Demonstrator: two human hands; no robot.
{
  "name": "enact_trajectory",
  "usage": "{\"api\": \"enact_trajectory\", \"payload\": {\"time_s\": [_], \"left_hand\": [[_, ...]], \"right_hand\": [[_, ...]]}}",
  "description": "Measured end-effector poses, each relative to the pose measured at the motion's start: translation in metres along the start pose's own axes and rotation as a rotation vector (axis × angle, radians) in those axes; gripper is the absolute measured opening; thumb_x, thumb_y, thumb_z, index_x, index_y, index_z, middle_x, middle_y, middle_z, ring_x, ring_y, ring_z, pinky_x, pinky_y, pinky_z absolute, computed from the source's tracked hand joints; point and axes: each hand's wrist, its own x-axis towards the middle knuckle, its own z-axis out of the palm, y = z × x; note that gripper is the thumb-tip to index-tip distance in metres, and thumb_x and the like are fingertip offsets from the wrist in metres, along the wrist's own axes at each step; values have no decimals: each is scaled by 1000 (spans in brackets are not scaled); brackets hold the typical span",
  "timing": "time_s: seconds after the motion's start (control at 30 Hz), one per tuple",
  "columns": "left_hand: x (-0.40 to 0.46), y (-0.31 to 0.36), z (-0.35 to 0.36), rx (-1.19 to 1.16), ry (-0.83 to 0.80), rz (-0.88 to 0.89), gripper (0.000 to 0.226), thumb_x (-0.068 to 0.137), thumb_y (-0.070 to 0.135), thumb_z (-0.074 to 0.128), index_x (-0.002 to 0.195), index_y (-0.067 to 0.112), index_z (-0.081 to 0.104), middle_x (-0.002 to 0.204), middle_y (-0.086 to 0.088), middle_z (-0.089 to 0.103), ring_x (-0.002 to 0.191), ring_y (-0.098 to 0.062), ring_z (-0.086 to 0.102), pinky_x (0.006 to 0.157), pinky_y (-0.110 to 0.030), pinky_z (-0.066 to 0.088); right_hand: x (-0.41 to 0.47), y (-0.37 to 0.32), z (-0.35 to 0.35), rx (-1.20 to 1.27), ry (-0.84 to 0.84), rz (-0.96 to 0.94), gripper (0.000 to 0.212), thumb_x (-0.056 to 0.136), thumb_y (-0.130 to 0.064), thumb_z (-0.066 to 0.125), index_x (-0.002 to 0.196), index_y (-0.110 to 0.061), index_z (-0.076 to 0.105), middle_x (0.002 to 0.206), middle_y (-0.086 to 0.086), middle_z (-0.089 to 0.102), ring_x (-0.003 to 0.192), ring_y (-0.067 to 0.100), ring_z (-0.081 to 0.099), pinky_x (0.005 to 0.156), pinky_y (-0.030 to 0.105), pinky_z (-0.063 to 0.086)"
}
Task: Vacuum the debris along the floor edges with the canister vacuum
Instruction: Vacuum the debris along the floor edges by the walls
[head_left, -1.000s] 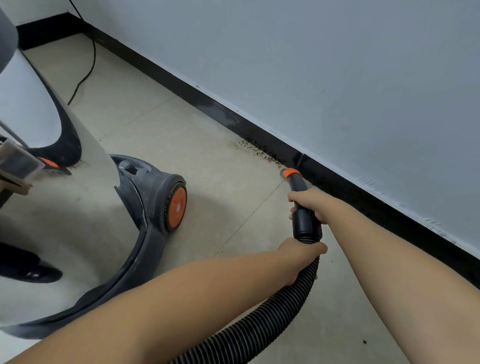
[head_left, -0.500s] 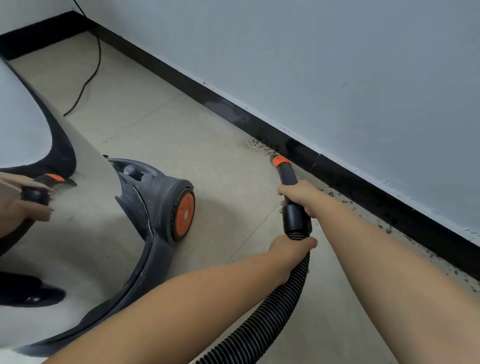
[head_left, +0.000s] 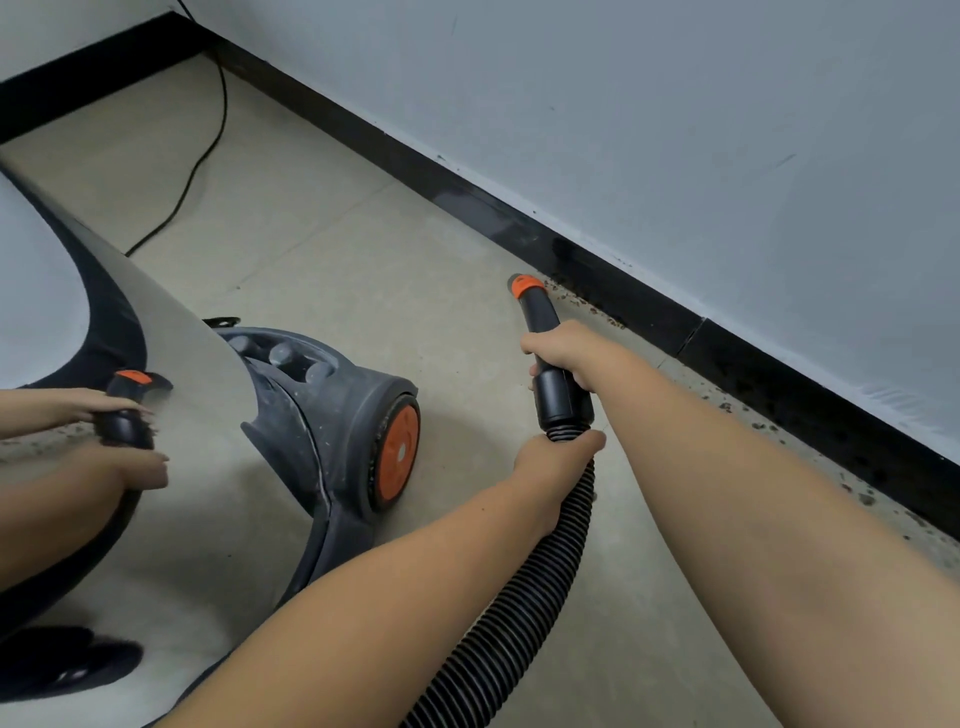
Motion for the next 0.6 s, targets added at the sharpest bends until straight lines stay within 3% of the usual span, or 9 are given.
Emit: {"api": "enact_trajectory", "payload": {"time_s": [0.1,0.13,0.23,0.43,0.6], "left_hand": [[4,5,1,11,5,15,20,84,20,65,91,5,53,70,-8,52,48,-19,52,47,-22,45],[5,5,2,13,0,10,19,84,19,65,90,5,54,70,-8,53,47,-19,52,48,-23,46],[0,2,8,6,-20,-32,15,85,16,63,81,5,53,64,-8,52,36,-15,51,42,-20,43],[-15,-13,22,9,-58,-79,19,88,12,60,72,5,52,60,-8,51,26,-12,48,34,-16,40],[-33,-29,39,19,-108,-93,18,86,15,64,74,6,54,64,-9,53,33,-14,50,36,-18,42]], "right_hand": [[4,-5,0,-56,56,-18,24,84,-14,56,102,-4,46,83,15,67,82,35,68,83,46,56],[5,-5,1,-117,93,-25,24,83,-15,56,103,-5,46,91,16,68,87,34,67,80,42,57],[-1,-1,4,-387,204,-46,31,83,-19,56,111,-7,49,95,9,59,74,26,57,54,28,42],[-14,23,-4,-479,234,1,42,85,-19,57,123,-6,44,96,7,50,80,28,54,64,32,43],[-32,48,-20,-498,267,19,39,86,-21,55,119,-6,43,92,7,49,70,24,50,51,27,35]]}}
